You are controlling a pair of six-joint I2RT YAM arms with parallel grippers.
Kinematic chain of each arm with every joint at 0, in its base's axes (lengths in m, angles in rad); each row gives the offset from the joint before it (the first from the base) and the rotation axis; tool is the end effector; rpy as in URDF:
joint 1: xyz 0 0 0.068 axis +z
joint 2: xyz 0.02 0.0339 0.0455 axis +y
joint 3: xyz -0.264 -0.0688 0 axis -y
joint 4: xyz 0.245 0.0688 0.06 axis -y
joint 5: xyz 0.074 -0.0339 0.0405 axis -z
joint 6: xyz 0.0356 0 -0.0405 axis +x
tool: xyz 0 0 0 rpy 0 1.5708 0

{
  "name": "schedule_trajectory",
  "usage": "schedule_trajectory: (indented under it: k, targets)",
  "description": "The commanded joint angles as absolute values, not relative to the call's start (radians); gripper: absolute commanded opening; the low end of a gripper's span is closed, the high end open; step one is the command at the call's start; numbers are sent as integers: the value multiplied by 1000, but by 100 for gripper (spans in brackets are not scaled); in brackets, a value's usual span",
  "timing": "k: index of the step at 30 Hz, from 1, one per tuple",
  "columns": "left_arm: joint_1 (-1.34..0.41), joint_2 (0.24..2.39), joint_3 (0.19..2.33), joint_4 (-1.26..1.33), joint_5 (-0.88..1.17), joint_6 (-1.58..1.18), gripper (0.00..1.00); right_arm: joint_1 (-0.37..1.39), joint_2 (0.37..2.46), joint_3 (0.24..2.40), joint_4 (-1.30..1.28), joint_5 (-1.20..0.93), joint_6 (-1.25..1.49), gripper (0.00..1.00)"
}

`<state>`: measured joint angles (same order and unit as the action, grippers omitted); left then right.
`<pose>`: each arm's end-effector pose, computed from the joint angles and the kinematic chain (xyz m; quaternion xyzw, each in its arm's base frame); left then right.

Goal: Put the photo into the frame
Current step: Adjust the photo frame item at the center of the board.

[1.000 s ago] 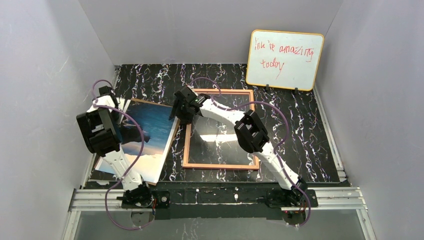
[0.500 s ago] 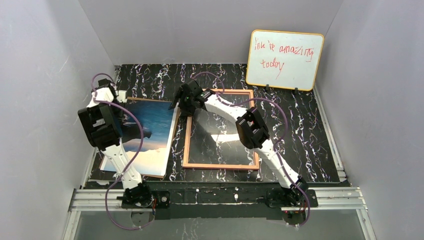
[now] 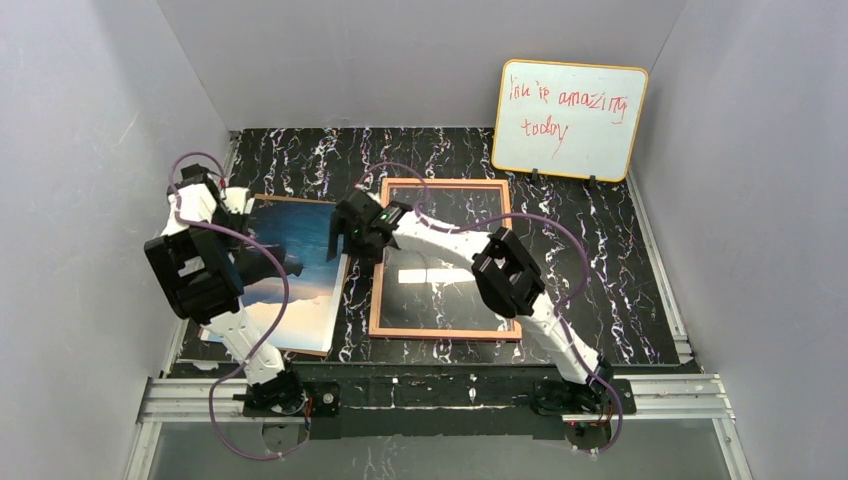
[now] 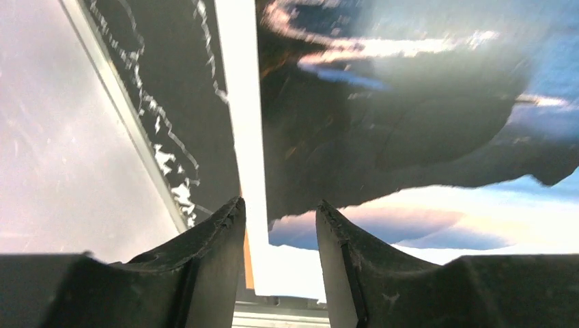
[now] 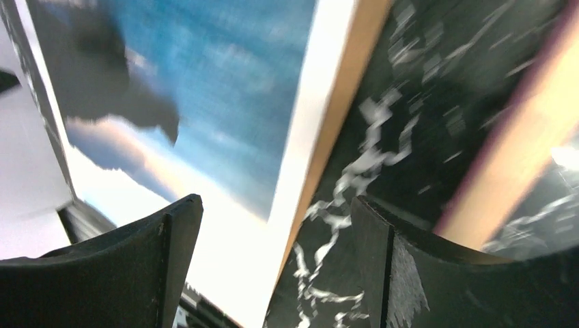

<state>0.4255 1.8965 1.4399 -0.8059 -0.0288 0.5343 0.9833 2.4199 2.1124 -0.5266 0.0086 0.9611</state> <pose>0.3494 0.1595 0.2050 0.0515 0.9867 0.0835 0.1296 0.3015 0.4522 0.1898 -0.0088 0.9329 0.2952 0.2062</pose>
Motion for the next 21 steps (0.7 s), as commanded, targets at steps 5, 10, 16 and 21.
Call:
schedule_trajectory:
  k: [5, 10, 16, 21]
  targets:
    - [489, 1778, 1240, -764, -108, 680, 40, 1114, 2349, 2072, -670, -15, 989, 83]
    - [488, 1768, 1135, -689, -136, 689, 35, 1145, 2306, 1979, -670, -49, 1046, 80]
    - [487, 1796, 1090, -670, -124, 692, 30, 1169, 2309, 1945, -645, -106, 1103, 72]
    - [485, 1802, 1049, -659, -120, 698, 29, 1170, 2308, 1931, -585, -153, 1162, 68]
